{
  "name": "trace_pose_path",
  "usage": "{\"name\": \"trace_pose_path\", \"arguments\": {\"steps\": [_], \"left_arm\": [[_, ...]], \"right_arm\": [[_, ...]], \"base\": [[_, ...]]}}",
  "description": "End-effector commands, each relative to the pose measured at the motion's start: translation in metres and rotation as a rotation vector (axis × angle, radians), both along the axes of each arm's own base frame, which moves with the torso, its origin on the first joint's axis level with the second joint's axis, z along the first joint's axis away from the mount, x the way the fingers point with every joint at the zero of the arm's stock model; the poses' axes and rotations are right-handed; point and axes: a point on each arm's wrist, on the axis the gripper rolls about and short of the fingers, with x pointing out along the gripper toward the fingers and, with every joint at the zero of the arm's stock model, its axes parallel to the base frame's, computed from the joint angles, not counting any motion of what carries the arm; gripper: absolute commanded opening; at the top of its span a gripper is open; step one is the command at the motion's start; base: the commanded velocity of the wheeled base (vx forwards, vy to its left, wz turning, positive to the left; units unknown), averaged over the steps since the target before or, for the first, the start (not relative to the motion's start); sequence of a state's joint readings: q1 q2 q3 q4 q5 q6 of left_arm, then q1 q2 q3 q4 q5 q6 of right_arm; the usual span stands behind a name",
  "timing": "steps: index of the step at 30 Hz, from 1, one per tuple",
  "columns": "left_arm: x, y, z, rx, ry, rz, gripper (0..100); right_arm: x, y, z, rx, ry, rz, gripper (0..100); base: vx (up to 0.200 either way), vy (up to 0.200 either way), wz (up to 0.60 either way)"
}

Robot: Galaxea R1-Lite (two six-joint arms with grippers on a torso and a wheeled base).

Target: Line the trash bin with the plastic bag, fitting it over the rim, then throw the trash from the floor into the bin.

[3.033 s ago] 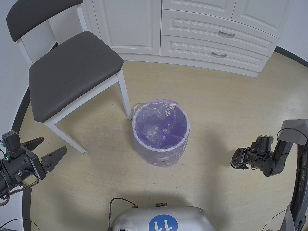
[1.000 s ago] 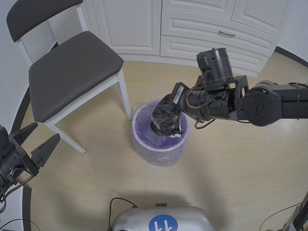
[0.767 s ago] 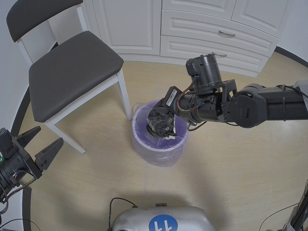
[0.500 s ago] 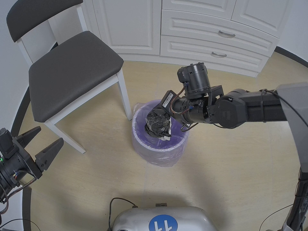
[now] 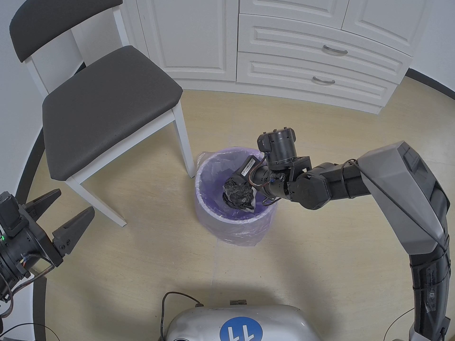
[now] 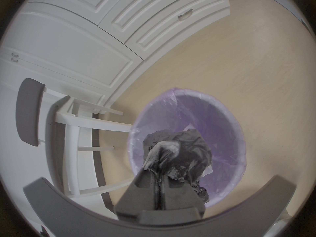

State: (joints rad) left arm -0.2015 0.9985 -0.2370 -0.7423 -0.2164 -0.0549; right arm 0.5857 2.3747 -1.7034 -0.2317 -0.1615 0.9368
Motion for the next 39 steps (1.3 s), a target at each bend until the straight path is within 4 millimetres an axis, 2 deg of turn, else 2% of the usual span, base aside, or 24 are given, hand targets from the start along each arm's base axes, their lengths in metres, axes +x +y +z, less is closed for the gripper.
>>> {"name": "trace_pose_path", "arguments": {"steps": [1,6,7,11,12,18,26,31,36,39], "left_arm": [[-0.001,0.0,0.0,0.0,-0.001,-0.001,100],[-0.001,0.0,-0.002,-0.003,-0.011,-0.002,100],[-0.002,0.0,-0.002,-0.005,-0.031,-0.002,100],[-0.001,0.0,-0.003,-0.004,-0.033,-0.002,100],[-0.001,0.0,-0.004,-0.004,-0.032,-0.002,100],[-0.001,0.0,-0.004,-0.004,-0.032,-0.002,100],[-0.001,0.0,-0.004,-0.004,-0.032,-0.002,100],[-0.001,0.0,-0.004,-0.004,-0.033,-0.002,100],[-0.001,0.0,-0.004,-0.004,-0.033,-0.002,100],[-0.002,0.0,-0.004,-0.004,-0.035,-0.002,100]], "right_arm": [[0.007,-0.001,-0.03,-0.042,0.05,-0.005,0],[0.004,-0.008,-0.045,-0.161,0.075,0.04,0],[0.002,-0.019,-0.042,-0.213,0.074,0.057,0],[0.001,-0.025,-0.038,-0.229,0.074,0.058,0],[-0.001,-0.033,-0.033,-0.269,0.083,0.067,0],[-0.008,-0.055,-0.023,-0.335,0.11,0.121,0],[-0.015,-0.075,-0.023,-0.405,0.119,0.183,0],[-0.012,-0.087,-0.022,-0.427,0.116,0.174,0],[-0.017,-0.09,-0.019,-0.417,0.122,0.202,0],[-0.035,-0.08,-0.024,-0.452,0.134,0.282,0]], "base": [[0.0,0.0,0.0],[0.0,0.0,0.0],[0.0,0.0,0.0],[0.0,0.0,0.0],[0.0,0.0,0.0],[0.0,0.0,0.0],[0.0,0.0,0.0],[0.0,0.0,0.0],[0.0,0.0,0.0],[0.0,0.0,0.0]]}}
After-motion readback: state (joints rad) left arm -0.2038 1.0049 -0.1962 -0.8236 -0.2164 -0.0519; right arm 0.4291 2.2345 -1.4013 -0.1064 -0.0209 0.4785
